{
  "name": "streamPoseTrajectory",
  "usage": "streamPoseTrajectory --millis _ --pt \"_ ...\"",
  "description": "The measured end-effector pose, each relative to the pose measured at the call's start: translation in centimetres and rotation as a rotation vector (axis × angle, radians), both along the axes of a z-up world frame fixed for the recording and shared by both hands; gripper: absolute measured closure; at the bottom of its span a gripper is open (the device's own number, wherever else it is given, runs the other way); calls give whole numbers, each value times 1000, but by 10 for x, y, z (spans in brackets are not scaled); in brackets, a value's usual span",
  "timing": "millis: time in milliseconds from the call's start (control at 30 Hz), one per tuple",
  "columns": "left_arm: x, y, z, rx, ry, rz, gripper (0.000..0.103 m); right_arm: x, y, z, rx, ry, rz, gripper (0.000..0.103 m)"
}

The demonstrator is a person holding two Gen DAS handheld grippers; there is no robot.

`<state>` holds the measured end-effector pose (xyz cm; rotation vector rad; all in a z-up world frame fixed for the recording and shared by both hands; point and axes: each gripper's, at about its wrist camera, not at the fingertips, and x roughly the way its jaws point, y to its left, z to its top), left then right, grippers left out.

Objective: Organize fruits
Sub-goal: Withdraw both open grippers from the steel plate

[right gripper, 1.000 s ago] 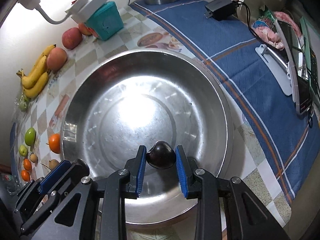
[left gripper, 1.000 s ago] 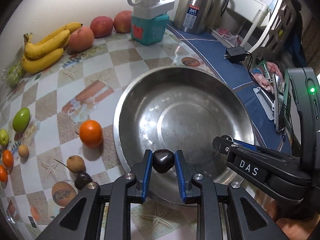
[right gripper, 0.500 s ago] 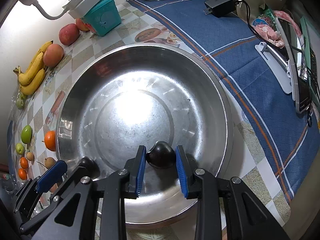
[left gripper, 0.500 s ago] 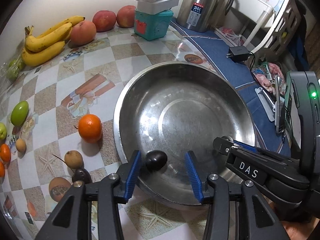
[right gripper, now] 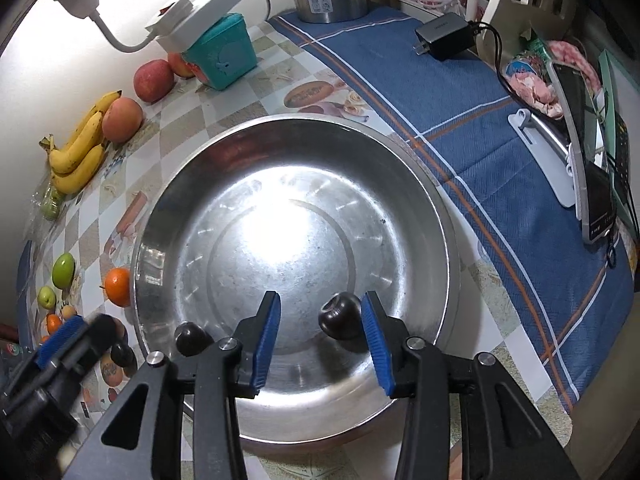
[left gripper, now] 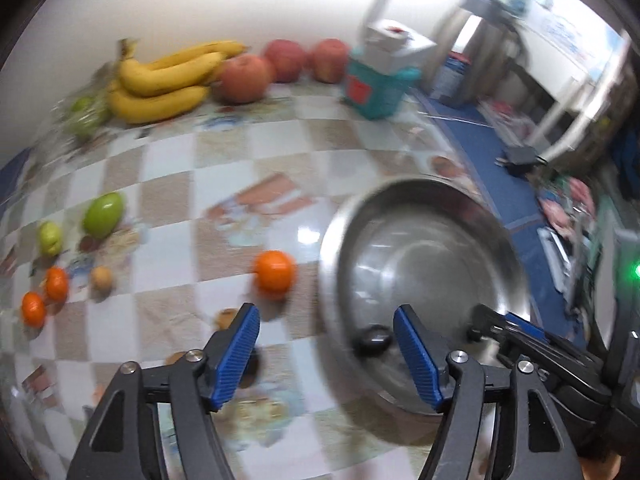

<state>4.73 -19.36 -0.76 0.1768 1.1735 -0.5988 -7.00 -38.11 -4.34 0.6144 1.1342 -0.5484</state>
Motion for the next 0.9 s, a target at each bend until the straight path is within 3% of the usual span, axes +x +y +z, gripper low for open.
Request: streamPoseTrajectory --millis 200,367,567,667,700,733,767,900 --pt "29 52 -7 80 29 197 28 4 15 8 -31 -11 52 60" --pt "40 89 -7 114 30 297 26 10 32 15 -57 -23 109 60" --pt "43 113 4 99 10 358 15 18 53 18 -68 -34 179 60" --pt "44 119 3 97 16 378 1 20 60 17 -73 -36 199 60" --pt "45 119 1 100 20 381 0 21 63 15 -75 -37 208 52" --pt "45 120 -1 108 29 381 0 22 63 13 -74 -34 215 34" --pt "46 120 -3 115 36 381 0 23 65 12 -71 -32 222 28" --pt "45 122 -11 132 57 387 0 24 67 9 -56 -47 222 25"
